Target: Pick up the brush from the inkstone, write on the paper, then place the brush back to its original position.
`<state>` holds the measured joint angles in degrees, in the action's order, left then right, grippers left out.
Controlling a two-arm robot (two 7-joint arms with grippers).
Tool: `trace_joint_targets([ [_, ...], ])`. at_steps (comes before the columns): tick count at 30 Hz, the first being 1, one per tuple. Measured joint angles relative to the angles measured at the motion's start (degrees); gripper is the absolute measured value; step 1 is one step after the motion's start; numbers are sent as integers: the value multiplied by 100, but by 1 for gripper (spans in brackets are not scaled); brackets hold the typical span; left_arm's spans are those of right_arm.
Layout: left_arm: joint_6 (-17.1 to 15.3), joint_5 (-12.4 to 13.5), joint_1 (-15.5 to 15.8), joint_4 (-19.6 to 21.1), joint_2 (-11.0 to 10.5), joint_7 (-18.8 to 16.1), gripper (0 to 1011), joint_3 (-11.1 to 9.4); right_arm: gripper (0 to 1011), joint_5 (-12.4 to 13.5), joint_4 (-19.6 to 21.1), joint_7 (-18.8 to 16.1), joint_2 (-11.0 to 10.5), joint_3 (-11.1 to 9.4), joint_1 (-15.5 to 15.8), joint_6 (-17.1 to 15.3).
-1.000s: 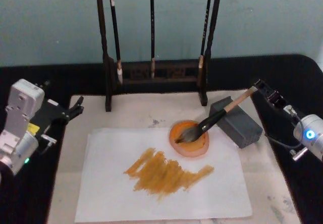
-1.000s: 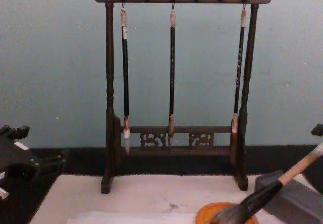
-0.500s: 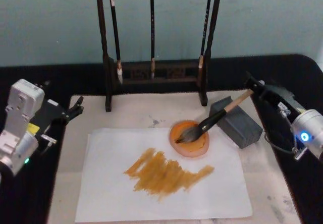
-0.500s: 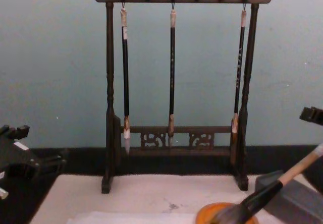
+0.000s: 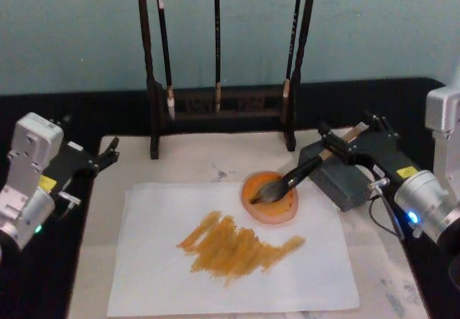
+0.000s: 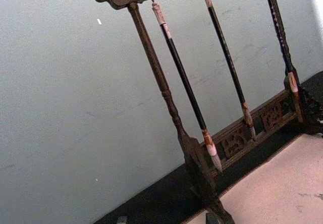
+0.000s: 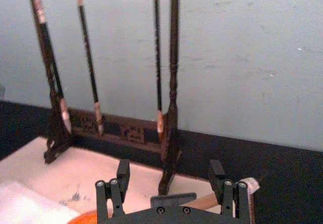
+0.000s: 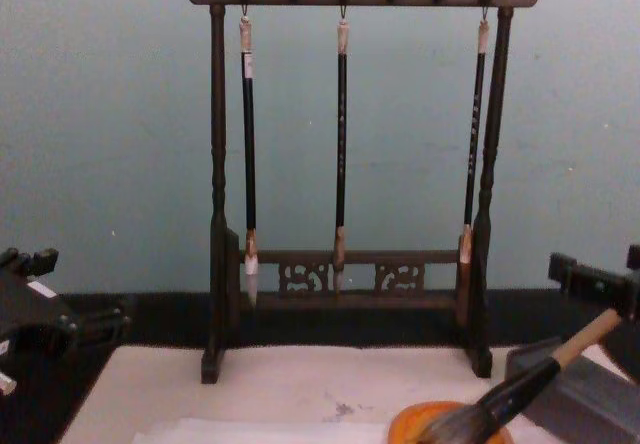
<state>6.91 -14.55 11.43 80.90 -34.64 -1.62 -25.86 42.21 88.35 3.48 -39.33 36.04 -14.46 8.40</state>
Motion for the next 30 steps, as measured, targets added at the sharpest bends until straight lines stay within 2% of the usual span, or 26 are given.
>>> trace_joint_targets([
  [1, 0, 0, 0, 0, 0, 0, 1010, 0, 1000, -121, -1, -15, -10, 33, 24, 39],
  [4, 0, 0, 0, 0, 0, 0, 1010, 0, 1000, -254, 9, -49, -23, 57, 84, 92],
  [12, 0, 0, 0, 0, 0, 0, 1010, 0, 1000, -522, 2, -138, -37, 136, 172, 120],
  [13, 0, 0, 0, 0, 0, 0, 1010, 0, 1000, -665, -50, -163, -19, 172, 175, 105],
  [17, 0, 1, 0, 0, 0, 0, 1010, 0, 1000, -812, -154, -207, 42, 200, 157, 61],
  [30, 0, 0, 0, 0, 0, 0, 1010, 0, 1000, -890, -234, -290, 105, 187, 154, -9],
])
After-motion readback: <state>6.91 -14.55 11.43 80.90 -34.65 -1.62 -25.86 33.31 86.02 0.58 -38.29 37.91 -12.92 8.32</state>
